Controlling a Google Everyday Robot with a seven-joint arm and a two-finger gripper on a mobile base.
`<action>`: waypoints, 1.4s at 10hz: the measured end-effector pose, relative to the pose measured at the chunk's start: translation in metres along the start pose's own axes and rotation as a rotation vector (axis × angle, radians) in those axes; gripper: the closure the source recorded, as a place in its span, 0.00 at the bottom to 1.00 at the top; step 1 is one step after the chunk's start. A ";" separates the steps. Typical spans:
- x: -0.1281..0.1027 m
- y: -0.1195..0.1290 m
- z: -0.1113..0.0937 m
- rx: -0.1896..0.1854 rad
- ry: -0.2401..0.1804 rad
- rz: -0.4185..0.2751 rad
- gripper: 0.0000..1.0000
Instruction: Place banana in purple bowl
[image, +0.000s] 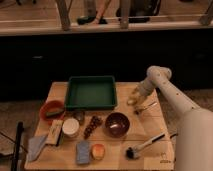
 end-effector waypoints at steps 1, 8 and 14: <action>-0.001 -0.002 0.007 -0.014 -0.010 0.001 0.79; 0.000 0.000 0.014 -0.042 -0.018 -0.005 1.00; -0.020 -0.012 -0.040 -0.013 -0.010 -0.111 1.00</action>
